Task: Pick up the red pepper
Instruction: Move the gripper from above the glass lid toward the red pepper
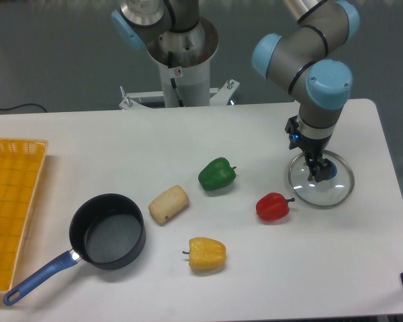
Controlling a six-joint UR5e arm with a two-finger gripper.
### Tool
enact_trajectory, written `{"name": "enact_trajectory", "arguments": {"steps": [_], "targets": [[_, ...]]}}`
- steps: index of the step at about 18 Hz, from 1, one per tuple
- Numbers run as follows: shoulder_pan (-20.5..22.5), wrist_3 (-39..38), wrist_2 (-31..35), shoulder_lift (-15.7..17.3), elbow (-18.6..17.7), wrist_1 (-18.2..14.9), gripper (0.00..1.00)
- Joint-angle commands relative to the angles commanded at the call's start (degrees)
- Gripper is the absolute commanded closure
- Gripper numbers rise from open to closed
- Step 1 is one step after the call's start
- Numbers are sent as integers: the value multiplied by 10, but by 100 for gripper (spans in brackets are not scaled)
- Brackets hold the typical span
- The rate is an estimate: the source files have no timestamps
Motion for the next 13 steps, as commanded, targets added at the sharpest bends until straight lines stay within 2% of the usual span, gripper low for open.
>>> {"name": "enact_trajectory", "arguments": {"steps": [6, 9, 13], "targets": [[-6, -8, -9, -6, -6, 0, 0], [-16, -69, -5, -7, -9, 4, 0], [-22, -111, -8, -11, -6, 6, 0]]}}
